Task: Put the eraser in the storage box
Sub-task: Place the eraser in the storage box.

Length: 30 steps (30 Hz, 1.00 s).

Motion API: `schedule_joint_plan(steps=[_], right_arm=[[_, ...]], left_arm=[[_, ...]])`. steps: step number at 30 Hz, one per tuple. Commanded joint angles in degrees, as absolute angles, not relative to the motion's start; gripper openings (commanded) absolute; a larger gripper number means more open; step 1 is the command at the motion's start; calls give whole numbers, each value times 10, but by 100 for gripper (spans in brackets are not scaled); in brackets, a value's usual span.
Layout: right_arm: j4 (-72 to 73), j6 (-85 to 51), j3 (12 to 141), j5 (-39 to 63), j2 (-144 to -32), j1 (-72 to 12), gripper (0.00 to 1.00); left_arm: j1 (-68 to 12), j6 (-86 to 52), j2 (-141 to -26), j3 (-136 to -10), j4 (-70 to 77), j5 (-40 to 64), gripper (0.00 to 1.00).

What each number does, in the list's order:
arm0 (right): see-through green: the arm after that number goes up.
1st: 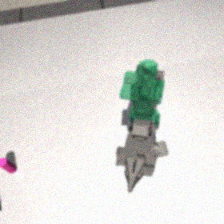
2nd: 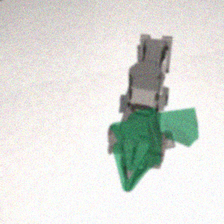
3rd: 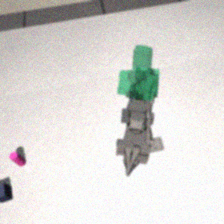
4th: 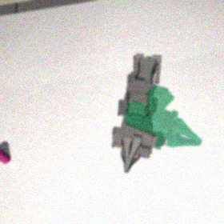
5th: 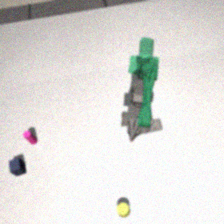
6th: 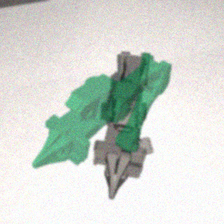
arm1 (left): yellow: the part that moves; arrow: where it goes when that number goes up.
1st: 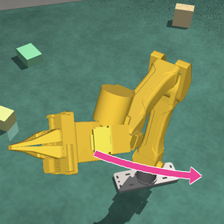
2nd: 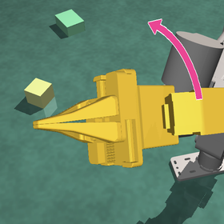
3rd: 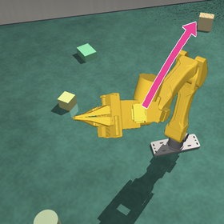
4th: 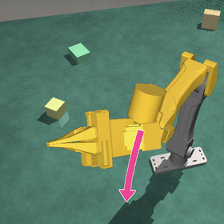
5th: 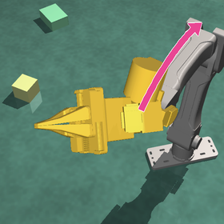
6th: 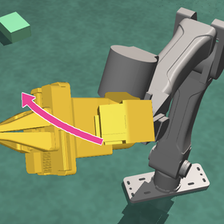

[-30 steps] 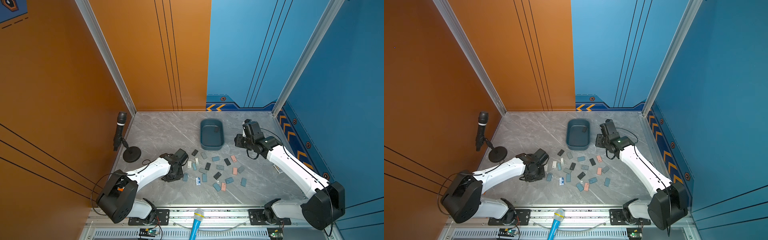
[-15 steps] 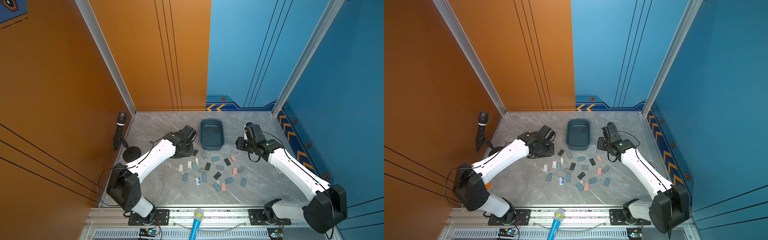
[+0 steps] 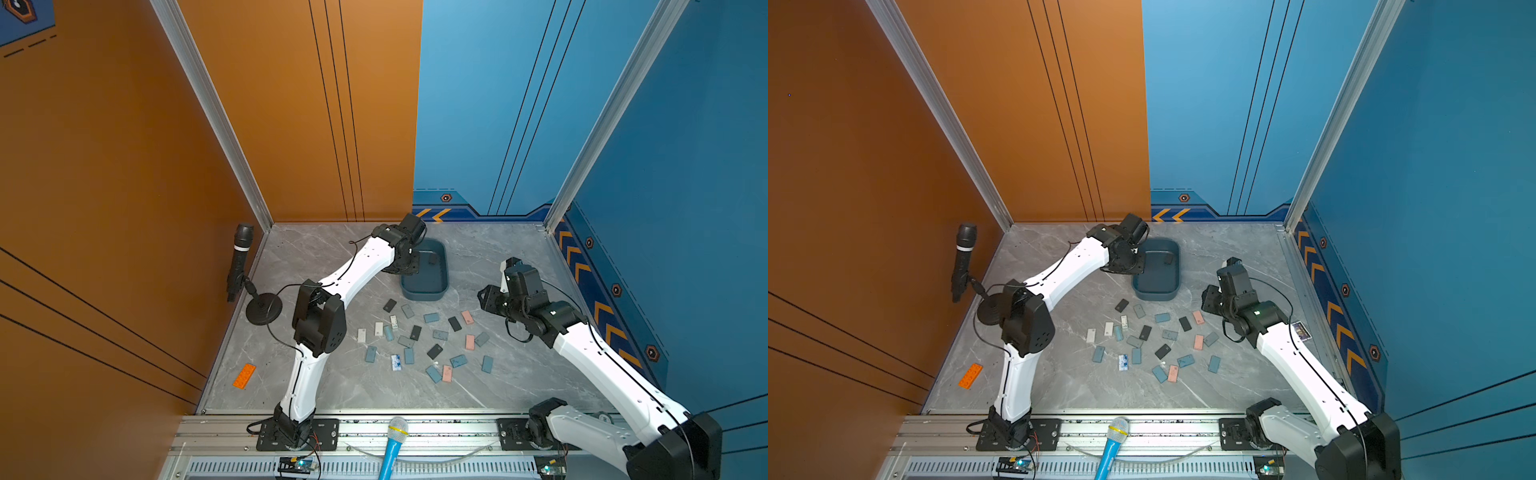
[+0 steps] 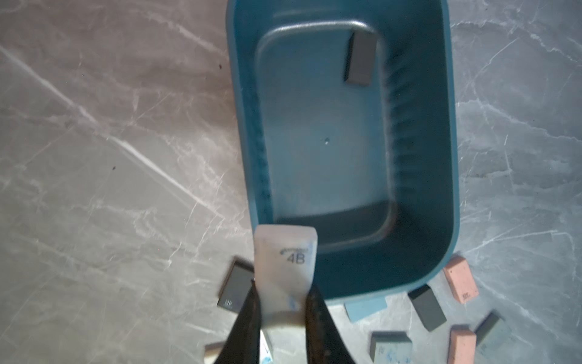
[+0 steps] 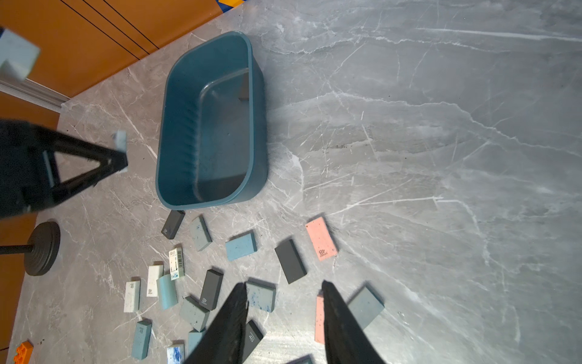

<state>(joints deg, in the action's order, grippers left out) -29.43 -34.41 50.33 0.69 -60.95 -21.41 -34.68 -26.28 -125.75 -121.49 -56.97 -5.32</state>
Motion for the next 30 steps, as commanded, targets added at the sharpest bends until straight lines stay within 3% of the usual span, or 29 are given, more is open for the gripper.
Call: schedule_joint_plan(steps=[1,15,30], right_arm=[[-301,-363,479,8,-587,-210,41],[-331,-371,442,7,-547,-198,41],[-342,-376,430,14,-513,-166,41]], left_arm=[[-351,-234,-1317,-1299,-615,-41,19],[-332,-262,-1493,-1512,-613,-78,20],[-313,-289,-1537,-1513,-535,-70,22]])
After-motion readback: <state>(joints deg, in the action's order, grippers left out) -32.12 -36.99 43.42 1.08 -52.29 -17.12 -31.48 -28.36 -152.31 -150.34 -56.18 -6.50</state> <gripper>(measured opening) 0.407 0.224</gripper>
